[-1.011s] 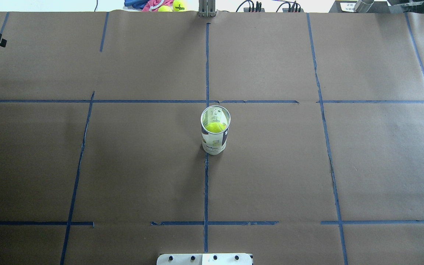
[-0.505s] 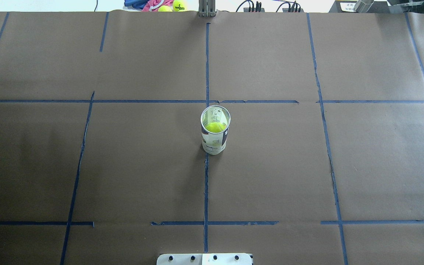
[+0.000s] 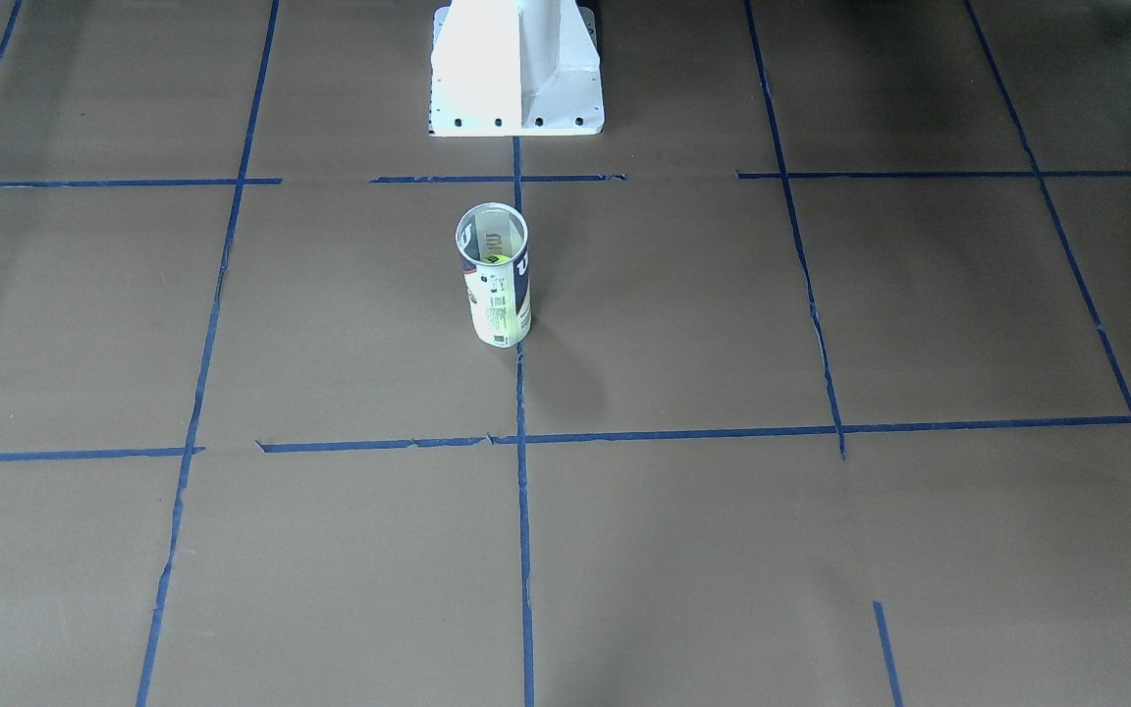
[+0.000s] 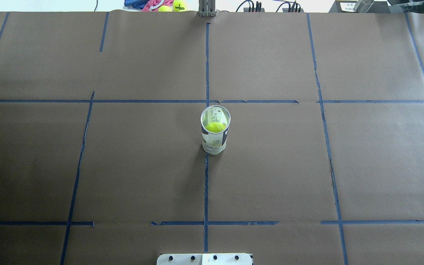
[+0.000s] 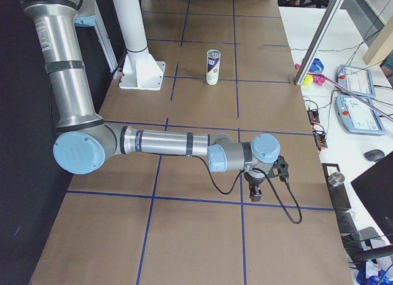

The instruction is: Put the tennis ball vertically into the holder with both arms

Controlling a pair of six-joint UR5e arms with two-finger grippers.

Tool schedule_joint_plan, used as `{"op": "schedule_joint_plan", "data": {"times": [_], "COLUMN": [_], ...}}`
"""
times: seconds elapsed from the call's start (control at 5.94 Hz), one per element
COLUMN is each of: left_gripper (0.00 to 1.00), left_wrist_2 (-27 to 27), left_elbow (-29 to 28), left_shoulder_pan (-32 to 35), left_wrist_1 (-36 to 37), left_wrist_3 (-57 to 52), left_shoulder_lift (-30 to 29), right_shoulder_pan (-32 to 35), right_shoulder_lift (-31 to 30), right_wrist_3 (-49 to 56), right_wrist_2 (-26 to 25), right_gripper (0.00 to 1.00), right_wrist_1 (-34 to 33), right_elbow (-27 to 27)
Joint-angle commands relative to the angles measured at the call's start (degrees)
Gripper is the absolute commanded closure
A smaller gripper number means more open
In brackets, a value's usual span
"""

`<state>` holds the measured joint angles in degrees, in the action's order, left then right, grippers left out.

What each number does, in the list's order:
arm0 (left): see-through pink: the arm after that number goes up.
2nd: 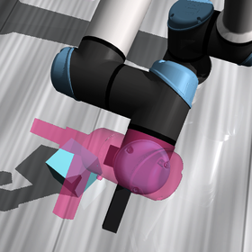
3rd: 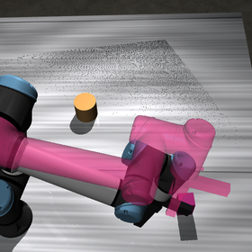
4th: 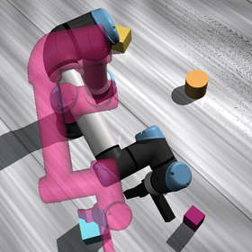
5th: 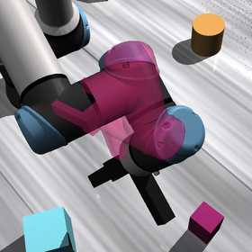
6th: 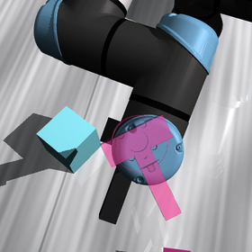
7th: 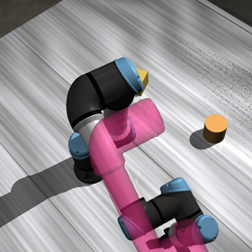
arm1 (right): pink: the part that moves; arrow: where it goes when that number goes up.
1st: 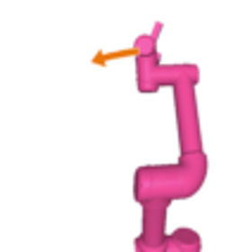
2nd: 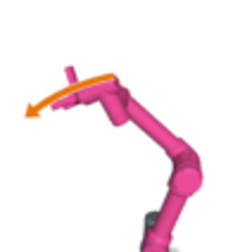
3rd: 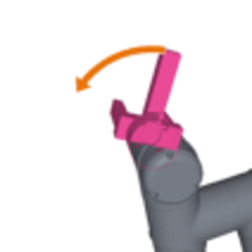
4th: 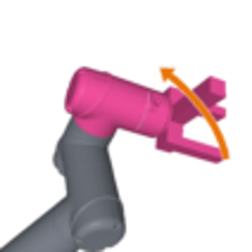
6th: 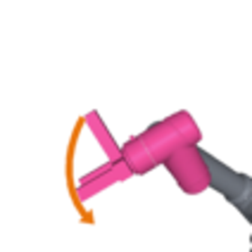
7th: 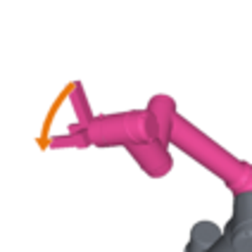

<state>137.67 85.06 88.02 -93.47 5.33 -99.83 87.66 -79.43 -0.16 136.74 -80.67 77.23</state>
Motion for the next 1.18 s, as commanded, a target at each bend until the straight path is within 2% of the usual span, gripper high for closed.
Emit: {"op": "schedule_joint_plan", "data": {"times": [0.0,0.17,0.34,0.51,0.67,1.01], "left_gripper": [0.00,0.00,0.00,0.00,0.00,0.00], "left_wrist_2": [1.8,1.1,1.2,1.2,1.8,0.7], "left_elbow": [2.6,3.2,3.6,3.9,4.4,6.4], "left_shoulder_pan": [2.1,3.3,3.5,3.6,3.6,3.3], "left_wrist_1": [9.4,10.4,9.6,7.4,4.7,1.6], "left_wrist_3": [-9.4,-10.1,-10.2,-10.2,-9.7,-9.5], "left_shoulder_lift": [0.9,1.3,4.1,7.2,9.8,10.5], "right_shoulder_pan": [1.0,1.2,0.7,0.4,0.4,0.4], "right_shoulder_lift": [-3.5,-8.7,-11.5,-13.4,-13.1,-13.2], "right_wrist_3": [0.2,0.2,1.2,6.6,7.3,7.3], "right_wrist_2": [0.6,0.5,0.2,-0.9,-2.7,-2.8], "right_gripper": [0.00,0.00,0.00,0.00,0.00,0.00], "right_wrist_1": [-0.6,-4.0,-11.0,-11.3,-11.2,-10.9], "right_elbow": [2.9,11.1,16.7,16.0,15.9,15.9]}}
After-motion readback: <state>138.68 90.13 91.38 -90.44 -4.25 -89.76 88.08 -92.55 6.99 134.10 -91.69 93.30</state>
